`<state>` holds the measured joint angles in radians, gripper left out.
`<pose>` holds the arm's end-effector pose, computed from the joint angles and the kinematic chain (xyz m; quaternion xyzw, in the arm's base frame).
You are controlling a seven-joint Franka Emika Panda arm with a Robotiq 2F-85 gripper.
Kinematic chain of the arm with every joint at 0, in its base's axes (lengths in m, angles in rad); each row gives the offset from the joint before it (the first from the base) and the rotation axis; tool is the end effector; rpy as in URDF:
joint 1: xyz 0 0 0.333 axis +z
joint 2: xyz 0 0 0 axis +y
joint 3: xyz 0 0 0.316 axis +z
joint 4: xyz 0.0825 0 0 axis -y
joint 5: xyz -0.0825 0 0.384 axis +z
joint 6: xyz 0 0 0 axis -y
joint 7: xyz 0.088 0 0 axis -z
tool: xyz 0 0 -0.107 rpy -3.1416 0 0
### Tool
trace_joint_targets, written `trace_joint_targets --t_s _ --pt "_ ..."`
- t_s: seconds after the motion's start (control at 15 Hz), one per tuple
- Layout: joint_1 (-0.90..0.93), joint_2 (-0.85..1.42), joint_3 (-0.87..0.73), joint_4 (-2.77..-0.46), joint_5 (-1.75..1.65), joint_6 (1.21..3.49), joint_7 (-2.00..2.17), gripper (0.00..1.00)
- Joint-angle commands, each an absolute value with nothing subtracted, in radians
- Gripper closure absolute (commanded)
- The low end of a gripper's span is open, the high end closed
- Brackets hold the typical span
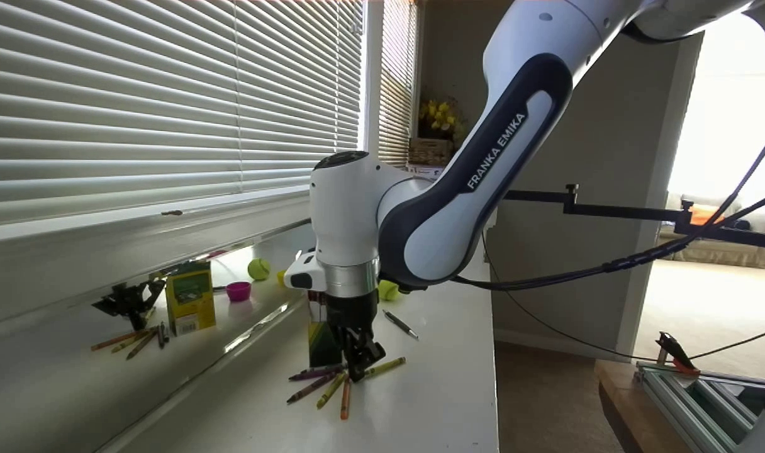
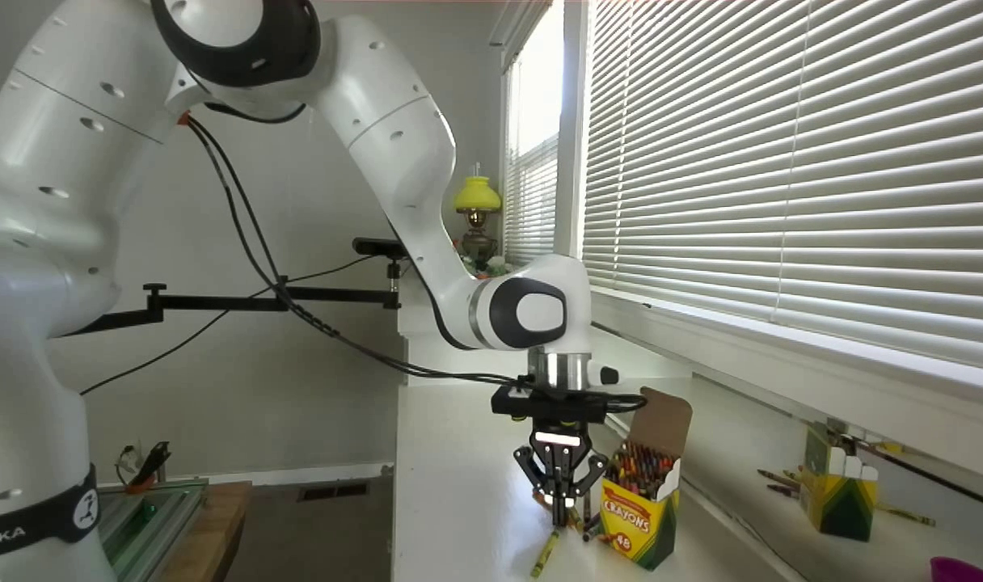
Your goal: Remove one yellow crayon from the box and place it on the counter.
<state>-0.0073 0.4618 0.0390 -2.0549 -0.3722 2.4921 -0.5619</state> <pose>0.5910 0.0205 0.2069 0.8979 0.4281 -0.0371 0.0952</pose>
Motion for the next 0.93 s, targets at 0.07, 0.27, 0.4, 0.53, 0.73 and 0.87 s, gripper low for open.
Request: trace_joint_targets --t_s 0.07,0.27,0.4,0.53,0.73,0.87 --pt "-0.083 0.402 0.112 -2.141 -0.288 2.655 -0.647 0.57" --pt "-0.134 0.304 0.190 -2.210 -0.149 2.621 -0.710 0.37" --pt "-0.137 0.221 0.209 -2.245 -0.045 2.563 -0.685 0.23" --pt "-0.117 0.131 0.193 -2.268 0.034 2.499 -0.627 0.08" --pt "-0.071 0.013 0.123 -2.281 -0.002 2.413 -0.455 0.00" --pt "-0.062 -0.045 0.092 -2.292 -0.018 2.423 -0.368 0.00"
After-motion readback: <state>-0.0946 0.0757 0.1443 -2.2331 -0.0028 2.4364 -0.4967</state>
